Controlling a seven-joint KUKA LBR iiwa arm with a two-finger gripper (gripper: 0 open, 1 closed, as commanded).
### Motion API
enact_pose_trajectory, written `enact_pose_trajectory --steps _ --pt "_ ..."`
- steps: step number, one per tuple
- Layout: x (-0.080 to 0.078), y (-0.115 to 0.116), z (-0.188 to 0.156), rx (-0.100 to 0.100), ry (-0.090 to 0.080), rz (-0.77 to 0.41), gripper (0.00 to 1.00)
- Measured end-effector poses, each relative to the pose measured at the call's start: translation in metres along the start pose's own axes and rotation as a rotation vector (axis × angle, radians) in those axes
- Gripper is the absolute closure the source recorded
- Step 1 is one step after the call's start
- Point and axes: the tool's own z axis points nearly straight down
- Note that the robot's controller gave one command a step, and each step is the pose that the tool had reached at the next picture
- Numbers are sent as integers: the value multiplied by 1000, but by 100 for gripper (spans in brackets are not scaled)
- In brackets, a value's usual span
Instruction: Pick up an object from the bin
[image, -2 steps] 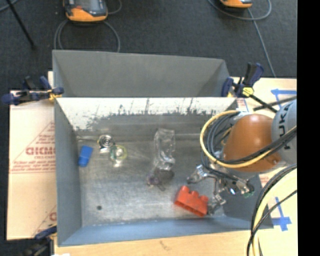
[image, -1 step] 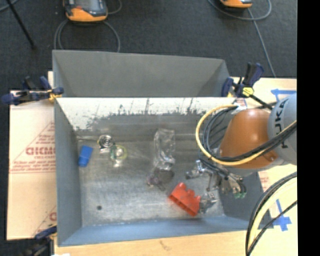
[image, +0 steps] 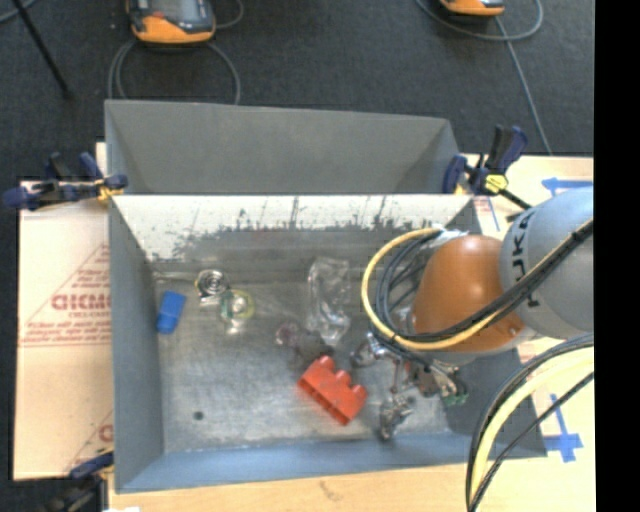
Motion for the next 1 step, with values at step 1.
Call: enact_pose_trajectory --steps 1 --pt "-14 72 -1 -4 3 78 0"
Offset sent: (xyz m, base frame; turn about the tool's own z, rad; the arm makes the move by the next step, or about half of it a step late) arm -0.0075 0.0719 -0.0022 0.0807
